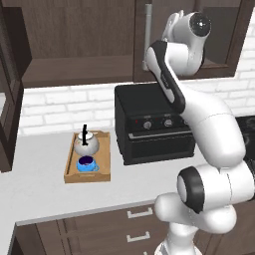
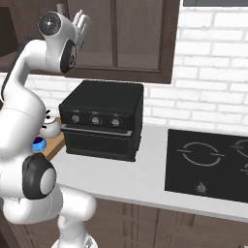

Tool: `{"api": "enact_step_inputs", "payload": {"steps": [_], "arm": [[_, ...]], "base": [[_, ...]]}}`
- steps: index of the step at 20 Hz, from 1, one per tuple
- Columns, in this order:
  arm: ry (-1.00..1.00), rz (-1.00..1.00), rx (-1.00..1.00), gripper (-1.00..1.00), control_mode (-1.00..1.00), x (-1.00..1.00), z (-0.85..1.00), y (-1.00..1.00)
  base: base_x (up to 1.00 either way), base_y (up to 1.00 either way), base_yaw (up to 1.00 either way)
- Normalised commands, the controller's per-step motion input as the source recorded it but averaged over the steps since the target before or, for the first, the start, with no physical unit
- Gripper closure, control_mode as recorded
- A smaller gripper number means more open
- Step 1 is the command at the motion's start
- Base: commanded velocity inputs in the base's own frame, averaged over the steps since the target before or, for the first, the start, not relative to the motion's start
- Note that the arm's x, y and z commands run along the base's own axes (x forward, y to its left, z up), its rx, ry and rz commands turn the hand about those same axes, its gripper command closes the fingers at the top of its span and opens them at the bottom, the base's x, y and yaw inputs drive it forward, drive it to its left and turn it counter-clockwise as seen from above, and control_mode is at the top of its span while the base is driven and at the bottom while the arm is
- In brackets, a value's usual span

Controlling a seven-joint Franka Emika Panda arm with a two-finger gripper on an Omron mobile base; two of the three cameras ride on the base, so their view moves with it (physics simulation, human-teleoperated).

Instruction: Pick the kettle from the counter and place it on the tray. Then pick the mug from the cabinet and place it on the tray. Then close the cabinet doors.

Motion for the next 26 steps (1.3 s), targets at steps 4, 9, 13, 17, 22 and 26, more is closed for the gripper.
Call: {"api": "enact_step_inputs", "payload": {"steps": [4,9,13,17,22,26], "arm": [[0.00,0.00,0.00,1.00,-1.00,0.26,-0.30,-0.23],[0.00,0.08,0.00,1.00,-1.00,-0.80,-0.11,-0.33],[-0.08,0.15,0.00,1.00,-1.00,-1.00,-0.01,-0.16],[-0.08,0.20,-0.11,1.00,-1.00,-1.00,-0.03,0.31],[-0.01,0.13,-0.17,1.00,-1.00,-0.49,-0.21,0.48],[-0.02,0.02,-0.27,1.00,-1.00,-0.22,-0.31,0.50]], "base": [[0.00,0.00,0.00],[0.00,0.00,0.00],[0.00,0.00,0.00],[0.00,0.00,0.00],[0.00,0.00,0.00],[0.00,0.00,0.00]]}}
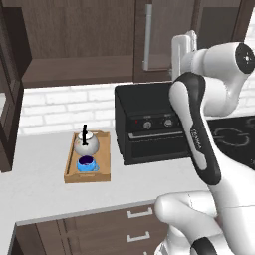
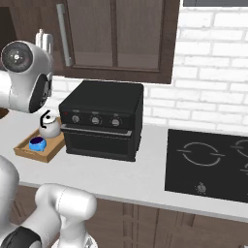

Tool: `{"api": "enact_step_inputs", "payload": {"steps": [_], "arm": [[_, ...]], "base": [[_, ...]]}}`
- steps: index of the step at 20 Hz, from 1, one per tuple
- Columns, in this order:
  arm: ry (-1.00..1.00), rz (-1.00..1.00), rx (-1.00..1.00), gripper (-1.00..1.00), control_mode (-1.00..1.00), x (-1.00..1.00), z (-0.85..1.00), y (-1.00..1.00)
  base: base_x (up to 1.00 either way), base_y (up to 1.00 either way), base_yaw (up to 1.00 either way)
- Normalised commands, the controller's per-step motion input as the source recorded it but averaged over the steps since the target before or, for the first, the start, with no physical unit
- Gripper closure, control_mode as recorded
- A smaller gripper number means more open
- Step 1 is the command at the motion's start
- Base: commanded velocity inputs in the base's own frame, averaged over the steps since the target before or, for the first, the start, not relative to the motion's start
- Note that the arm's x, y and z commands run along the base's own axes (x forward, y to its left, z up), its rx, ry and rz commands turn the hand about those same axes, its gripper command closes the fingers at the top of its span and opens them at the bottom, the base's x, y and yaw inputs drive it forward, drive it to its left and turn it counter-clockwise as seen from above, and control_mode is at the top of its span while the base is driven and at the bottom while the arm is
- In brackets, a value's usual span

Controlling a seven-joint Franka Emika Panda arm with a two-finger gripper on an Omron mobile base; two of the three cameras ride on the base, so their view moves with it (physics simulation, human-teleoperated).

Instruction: Pick the kettle from the counter and place it on the tray. Then pick the mug from the cabinet and place it on the tray. Then close the cabinet doors.

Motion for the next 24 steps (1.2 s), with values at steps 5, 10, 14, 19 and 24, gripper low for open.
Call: {"api": "enact_step_inputs", "payload": {"steps": [5,10,14,19,24], "arm": [[0.00,0.05,-0.40,1.00,-1.00,-0.31,-0.57,0.56],[-0.01,0.12,-0.47,1.00,-1.00,-0.32,-0.66,0.53],[0.00,0.23,-0.35,1.00,-1.00,0.00,-0.56,0.59],[0.00,0.25,-0.42,1.00,-1.00,-0.02,-0.45,0.69],[-0.08,0.09,-0.38,1.00,-1.00,-0.10,-0.72,0.60]], "base": [[0.00,0.00,0.00],[0.00,0.00,0.00],[0.00,0.00,0.00],[0.00,0.00,0.00],[0.00,0.00,0.00]]}}
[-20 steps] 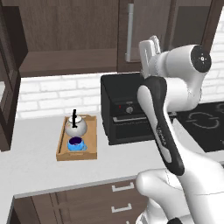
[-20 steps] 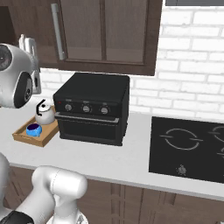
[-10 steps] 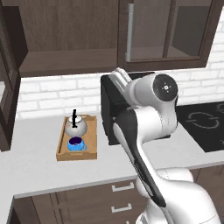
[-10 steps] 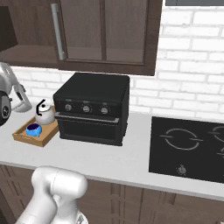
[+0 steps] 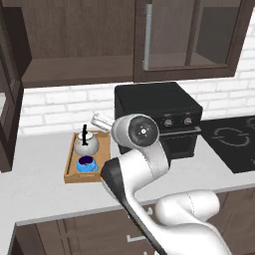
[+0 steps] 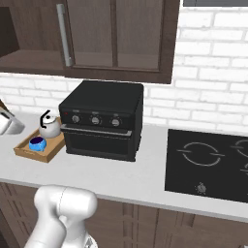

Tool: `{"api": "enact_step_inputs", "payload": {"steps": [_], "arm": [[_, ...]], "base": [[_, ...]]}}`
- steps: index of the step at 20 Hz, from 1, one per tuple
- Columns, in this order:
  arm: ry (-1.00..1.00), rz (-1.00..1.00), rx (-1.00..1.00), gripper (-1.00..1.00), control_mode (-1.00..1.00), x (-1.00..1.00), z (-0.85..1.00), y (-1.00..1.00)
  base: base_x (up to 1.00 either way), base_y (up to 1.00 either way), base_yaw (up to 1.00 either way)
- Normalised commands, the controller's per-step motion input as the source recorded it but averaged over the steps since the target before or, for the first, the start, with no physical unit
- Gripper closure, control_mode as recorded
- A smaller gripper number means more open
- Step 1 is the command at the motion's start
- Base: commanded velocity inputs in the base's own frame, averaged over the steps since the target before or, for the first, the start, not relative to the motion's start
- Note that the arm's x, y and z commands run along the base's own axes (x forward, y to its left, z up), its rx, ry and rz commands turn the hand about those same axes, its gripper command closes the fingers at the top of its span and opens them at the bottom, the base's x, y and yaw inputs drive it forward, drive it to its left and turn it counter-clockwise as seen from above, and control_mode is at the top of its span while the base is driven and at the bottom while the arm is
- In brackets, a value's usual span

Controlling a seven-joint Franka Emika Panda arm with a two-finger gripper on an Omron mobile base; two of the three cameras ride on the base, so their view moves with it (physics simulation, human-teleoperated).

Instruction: Pick the kettle from the counter and place it on the tray. Then pick the mug from the cabinet and place it on the tray. Then close the cabinet doors.

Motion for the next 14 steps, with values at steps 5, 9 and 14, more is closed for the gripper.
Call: {"api": "enact_step_inputs", "payload": {"steps": [5,9,14], "arm": [[-0.05,0.19,-0.44,1.00,-1.00,0.00,-0.45,0.50],[-0.12,0.12,-0.42,1.00,-1.00,-0.05,-0.39,0.48],[-0.22,0.02,-0.33,1.00,-1.00,-0.02,-0.27,0.58]], "base": [[0.00,0.00,0.00],[0.00,0.00,0.00],[0.00,0.00,0.00]]}}
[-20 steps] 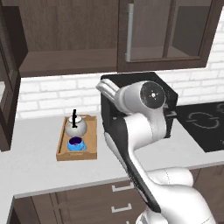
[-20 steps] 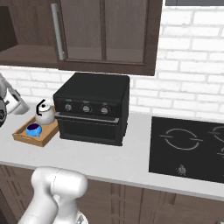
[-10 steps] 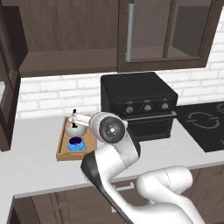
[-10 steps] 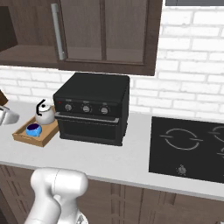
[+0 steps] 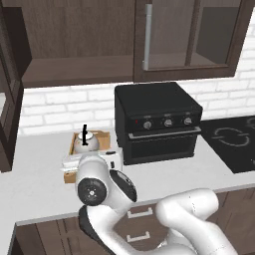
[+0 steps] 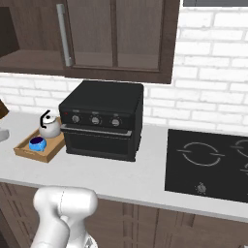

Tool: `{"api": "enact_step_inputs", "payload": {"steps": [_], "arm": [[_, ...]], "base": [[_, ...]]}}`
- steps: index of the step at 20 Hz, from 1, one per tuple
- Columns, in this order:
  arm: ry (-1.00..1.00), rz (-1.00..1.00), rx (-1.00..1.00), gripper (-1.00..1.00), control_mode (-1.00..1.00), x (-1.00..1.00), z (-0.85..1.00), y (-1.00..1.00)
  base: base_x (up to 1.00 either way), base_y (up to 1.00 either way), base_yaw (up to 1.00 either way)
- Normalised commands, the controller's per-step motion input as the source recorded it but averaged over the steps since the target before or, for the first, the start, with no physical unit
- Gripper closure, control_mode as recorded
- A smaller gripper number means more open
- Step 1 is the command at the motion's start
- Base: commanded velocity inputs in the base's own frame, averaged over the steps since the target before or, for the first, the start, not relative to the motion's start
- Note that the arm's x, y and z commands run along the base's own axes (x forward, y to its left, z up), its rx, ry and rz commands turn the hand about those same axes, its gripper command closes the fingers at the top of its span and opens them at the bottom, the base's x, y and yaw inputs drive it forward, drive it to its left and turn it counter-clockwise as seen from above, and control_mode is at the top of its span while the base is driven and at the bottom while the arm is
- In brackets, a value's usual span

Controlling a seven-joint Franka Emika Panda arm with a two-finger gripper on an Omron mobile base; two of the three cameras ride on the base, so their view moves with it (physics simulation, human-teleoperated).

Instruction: Pick the kettle from the counter and place it on the tray. Then pick the mug from the cabinet and place it on the tray. Then close the cabinet doors.

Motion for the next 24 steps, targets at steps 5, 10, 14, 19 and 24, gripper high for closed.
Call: {"api": "enact_step_inputs", "payload": {"steps": [5,10,14,19,24], "arm": [[-0.01,0.07,-0.64,1.00,-1.00,-0.05,0.00,0.81],[0.00,0.01,-0.56,1.00,-1.00,-0.11,0.00,0.52],[-0.01,0.00,-0.42,1.00,-1.00,0.00,-0.16,0.29],[-0.05,0.00,-0.51,1.00,-1.00,-0.03,-0.17,0.00],[-0.02,0.04,-0.62,1.00,-1.00,0.00,0.00,0.19]], "base": [[0.00,0.00,0.00],[0.00,0.00,0.00],[0.00,0.00,0.00],[0.00,0.00,0.00],[0.00,0.00,0.00]]}}
